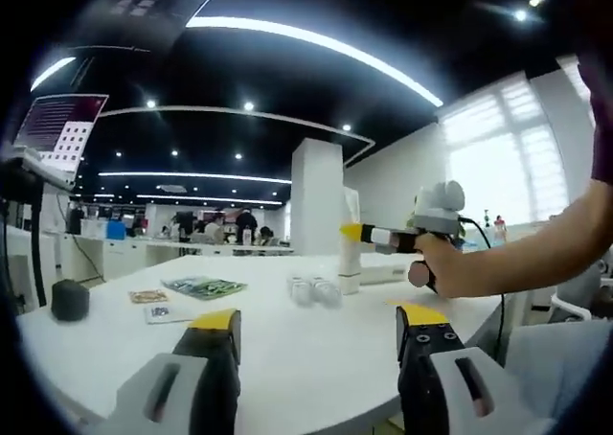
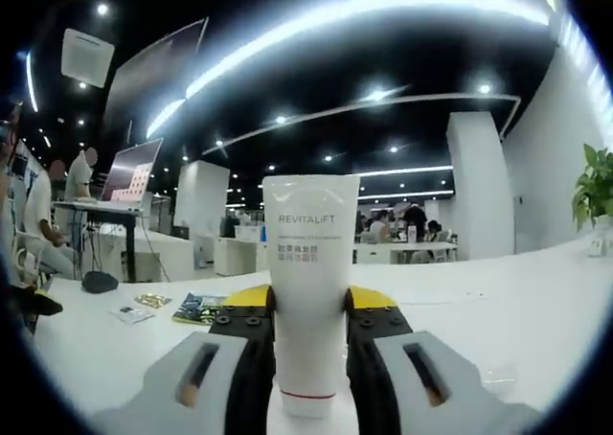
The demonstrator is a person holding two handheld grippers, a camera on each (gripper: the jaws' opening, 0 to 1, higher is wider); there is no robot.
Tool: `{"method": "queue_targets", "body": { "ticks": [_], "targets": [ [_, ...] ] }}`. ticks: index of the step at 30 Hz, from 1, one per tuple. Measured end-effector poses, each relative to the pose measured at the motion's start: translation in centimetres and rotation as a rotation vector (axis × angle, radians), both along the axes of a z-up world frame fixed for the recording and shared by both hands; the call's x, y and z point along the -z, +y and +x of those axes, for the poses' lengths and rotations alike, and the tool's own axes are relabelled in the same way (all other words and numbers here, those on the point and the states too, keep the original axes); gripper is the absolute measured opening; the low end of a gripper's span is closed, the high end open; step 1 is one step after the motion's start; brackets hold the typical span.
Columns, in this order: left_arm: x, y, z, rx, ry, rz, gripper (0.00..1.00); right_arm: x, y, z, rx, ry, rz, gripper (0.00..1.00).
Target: Arrange the skincare products in the storage area until every visible bottle or jar stands upright without overlapping.
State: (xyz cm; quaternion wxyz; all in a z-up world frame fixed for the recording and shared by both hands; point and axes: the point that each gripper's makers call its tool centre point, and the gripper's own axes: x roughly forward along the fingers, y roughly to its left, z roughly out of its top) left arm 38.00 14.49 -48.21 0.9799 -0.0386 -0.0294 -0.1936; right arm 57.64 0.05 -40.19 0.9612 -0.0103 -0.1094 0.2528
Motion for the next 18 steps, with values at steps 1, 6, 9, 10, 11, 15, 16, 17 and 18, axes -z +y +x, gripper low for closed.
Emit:
{"method": "queue_targets", "body": {
  "ticks": [1,6,9,10,11,15,16,17,18],
  "targets": [
    [0.1,0.0,0.0,0.001,0.002,0.000,0.68,0.0,-0.2,0.2,0.002,-0.006,0.003,0.26],
    [0.2,0.2,0.2,-0.001,0.011,-0.013,0.68,0.0,-0.1,0.3,0.023,-0.024,0.002,0.28],
    [0.4,0.1,0.3,0.001,0.017,-0.011,0.68,0.1,-0.1,0.6,0.029,-0.030,0.002,0.28],
    [0.4,0.0,0.3,0.005,0.019,-0.009,0.68,0.2,-0.1,0.7,0.034,-0.035,-0.002,0.29],
    [0.4,-0.1,0.3,0.007,0.019,-0.006,0.68,0.2,-0.1,0.6,0.037,-0.035,-0.010,0.29],
    [0.7,-0.8,0.2,0.051,0.035,-0.020,0.70,0.8,-0.1,0.8,-0.031,0.020,0.055,0.30],
    [0.7,-0.7,0.2,0.050,0.034,-0.014,0.70,1.0,0.0,0.7,-0.049,0.034,0.064,0.33],
    [0.8,-0.7,0.2,0.049,0.033,-0.008,0.70,1.2,-0.2,0.8,-0.054,0.042,0.060,0.37],
    [0.8,-0.7,0.2,0.052,0.034,-0.009,0.70,1.4,0.0,0.7,-0.086,0.050,0.058,0.40]
  ]
}}
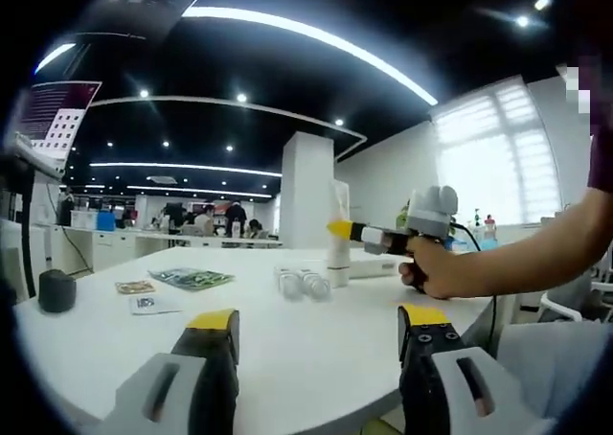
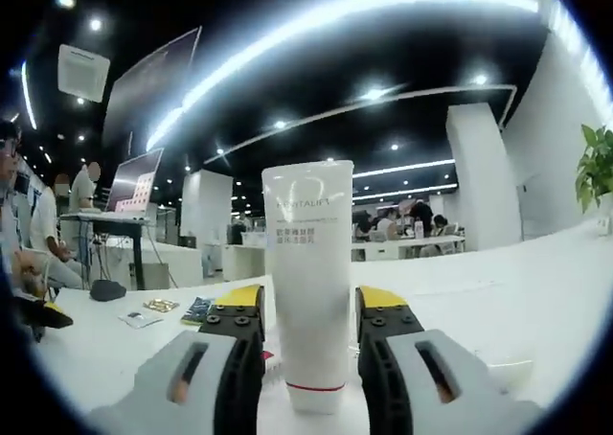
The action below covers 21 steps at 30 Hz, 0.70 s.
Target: Arrange the skincare products in the storage area until every visible bottle or jar stands upright without overlapping.
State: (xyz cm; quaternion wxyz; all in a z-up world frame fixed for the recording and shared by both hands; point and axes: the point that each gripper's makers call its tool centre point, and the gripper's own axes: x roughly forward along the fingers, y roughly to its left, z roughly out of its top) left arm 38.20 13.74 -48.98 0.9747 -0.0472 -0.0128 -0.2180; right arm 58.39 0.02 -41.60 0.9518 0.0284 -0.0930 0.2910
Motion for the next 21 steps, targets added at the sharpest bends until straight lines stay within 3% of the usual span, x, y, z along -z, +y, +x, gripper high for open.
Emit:
{"method": "queue_targets", "body": {
  "ticks": [4,6,9,12,13,14,17,21],
  "targets": [
    [0.2,-0.1,0.0,0.006,0.005,0.002,0.69,0.5,0.8,-0.6,-0.134,0.027,-0.015,0.42],
    [0.2,-0.2,-0.1,0.011,0.007,0.006,0.69,0.8,0.2,-0.2,-0.130,0.026,-0.054,0.41],
    [0.3,-0.4,-0.1,0.016,0.006,0.017,0.69,1.2,-0.4,0.3,-0.144,0.027,-0.079,0.31],
    [0.3,-0.5,-0.1,0.019,0.006,0.029,0.69,1.7,0.2,0.4,-0.187,0.044,-0.105,0.31],
    [0.4,-0.5,-0.1,0.020,0.007,0.032,0.68,2.3,0.7,0.3,-0.210,0.048,-0.154,0.28],
    [0.4,-0.6,-0.2,0.020,0.007,0.034,0.68,2.1,0.5,0.7,-0.175,0.004,-0.203,0.28],
    [0.4,-0.6,-0.2,0.020,0.007,0.035,0.68,2.2,0.9,0.8,-0.167,0.026,-0.175,0.28],
    [0.5,-0.7,-0.1,0.024,0.009,0.049,0.67,2.2,1.2,1.5,-0.083,0.009,-0.212,0.27]
  ]
}}
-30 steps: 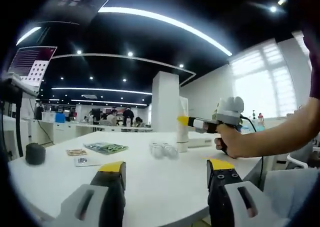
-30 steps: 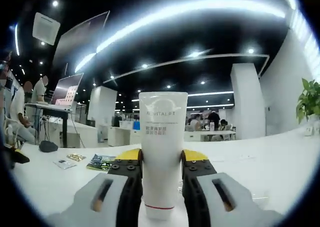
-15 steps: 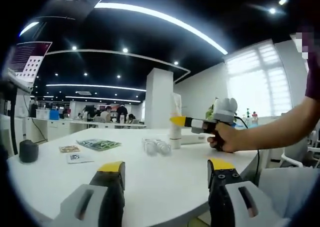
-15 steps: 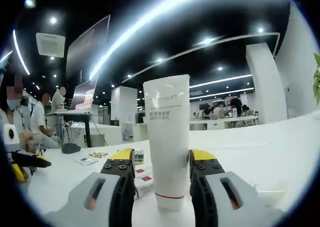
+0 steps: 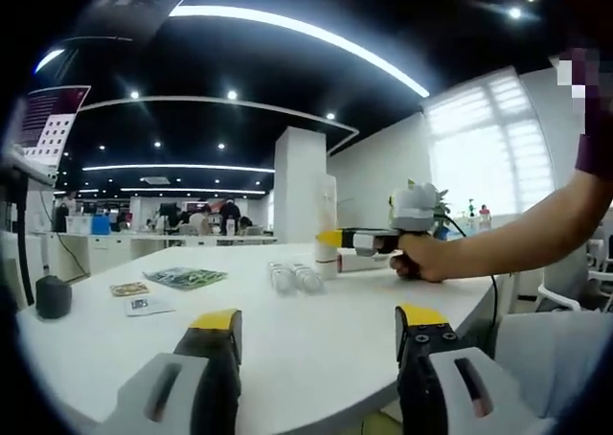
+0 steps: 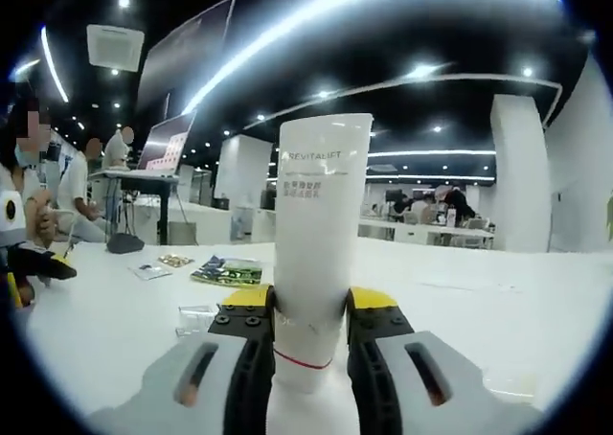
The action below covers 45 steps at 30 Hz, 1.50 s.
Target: Arrange the skincare products in the storage area until every visible bottle or jar stands upright without overlapping.
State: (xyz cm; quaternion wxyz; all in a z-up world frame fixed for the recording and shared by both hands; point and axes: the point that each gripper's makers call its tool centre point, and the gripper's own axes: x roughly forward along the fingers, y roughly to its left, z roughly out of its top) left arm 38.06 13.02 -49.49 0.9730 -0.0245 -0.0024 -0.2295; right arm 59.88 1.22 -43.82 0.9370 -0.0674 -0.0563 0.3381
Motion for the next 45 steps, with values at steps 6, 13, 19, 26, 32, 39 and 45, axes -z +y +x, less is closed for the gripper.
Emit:
{"method": "queue_targets", "body": {
  "ticks": [6,13,19,26,32,39,45],
  "targets": [
    [0.1,-0.1,0.1,0.004,0.003,0.012,0.66,0.3,-0.1,0.9,0.134,-0.022,-0.054,0.27],
    [0.3,-0.4,0.3,0.017,0.008,0.011,0.64,0.8,0.1,1.6,0.231,-0.012,-0.089,0.25],
    [0.3,-0.9,0.3,0.033,0.007,0.017,0.64,1.6,0.1,2.0,0.225,0.010,-0.129,0.20],
    [0.4,-1.1,0.4,0.042,0.009,0.016,0.64,2.2,0.0,1.7,0.216,0.014,-0.175,0.20],
    [0.4,-1.1,0.5,0.041,0.007,0.017,0.63,1.6,-0.1,0.7,0.217,0.025,-0.134,0.21],
    [0.3,-0.8,0.4,0.035,0.007,0.004,0.63,0.5,0.0,0.1,0.284,0.035,-0.088,0.24],
    [0.3,-0.3,0.4,0.024,0.002,0.000,0.62,-0.6,0.4,-0.8,0.299,0.055,0.008,0.16]
  ]
}}
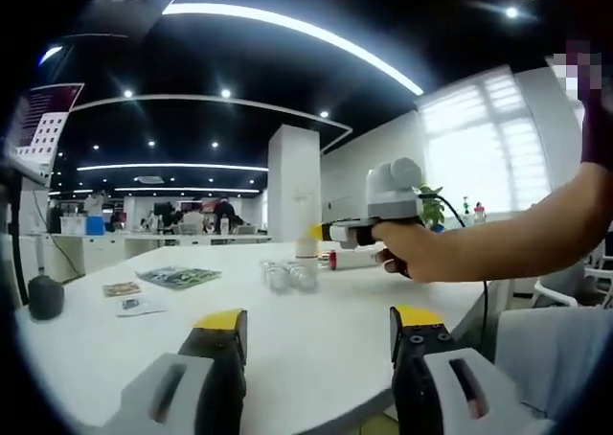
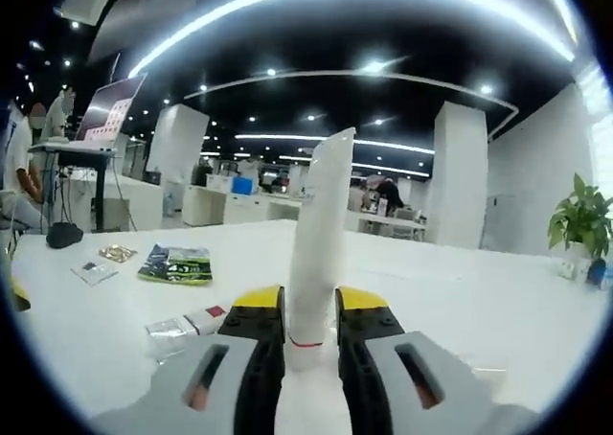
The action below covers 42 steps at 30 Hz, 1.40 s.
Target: Arrange the skincare products in the storage area until every visible bottle or jar stands upright without overlapping.
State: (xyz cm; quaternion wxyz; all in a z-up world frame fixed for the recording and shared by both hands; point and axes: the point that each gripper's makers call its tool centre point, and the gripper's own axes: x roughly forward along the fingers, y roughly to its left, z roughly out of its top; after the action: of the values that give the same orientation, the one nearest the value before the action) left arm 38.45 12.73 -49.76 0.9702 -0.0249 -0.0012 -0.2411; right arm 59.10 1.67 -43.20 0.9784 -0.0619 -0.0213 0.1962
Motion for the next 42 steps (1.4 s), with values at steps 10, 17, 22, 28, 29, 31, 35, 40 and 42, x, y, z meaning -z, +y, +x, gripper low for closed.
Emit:
{"method": "queue_targets", "body": {
  "ticks": [10,17,22,28,29,31,35,40,42],
  "targets": [
    [0.0,0.2,-0.1,-0.008,0.001,-0.008,0.62,3.7,1.6,0.1,-0.080,0.127,-0.078,0.17],
    [0.1,0.1,0.0,-0.006,0.003,0.005,0.62,4.1,1.1,1.4,-0.072,0.118,-0.128,0.14],
    [0.1,0.2,-0.1,-0.006,0.004,0.012,0.62,4.2,0.6,1.5,-0.069,0.125,-0.137,0.15],
    [0.1,0.4,-0.2,-0.011,0.005,0.011,0.62,4.3,0.0,2.0,-0.051,0.123,-0.146,0.16],
    [0.1,0.4,-0.2,-0.012,0.005,0.009,0.62,4.3,-0.1,2.1,-0.051,0.124,-0.146,0.17],
    [0.1,0.5,-0.2,-0.016,0.006,0.008,0.62,4.4,-0.2,2.4,-0.048,0.125,-0.152,0.17],
    [0.1,0.5,-0.3,-0.016,0.006,0.013,0.62,4.5,-0.5,3.0,-0.044,0.128,-0.161,0.19],
    [0.2,0.6,-0.3,-0.018,0.007,0.013,0.62,4.8,-0.4,3.4,-0.047,0.130,-0.186,0.21],
    [0.2,0.5,-0.3,-0.019,0.007,0.017,0.62,4.8,-0.3,3.3,-0.045,0.135,-0.184,0.23]
  ]
}}
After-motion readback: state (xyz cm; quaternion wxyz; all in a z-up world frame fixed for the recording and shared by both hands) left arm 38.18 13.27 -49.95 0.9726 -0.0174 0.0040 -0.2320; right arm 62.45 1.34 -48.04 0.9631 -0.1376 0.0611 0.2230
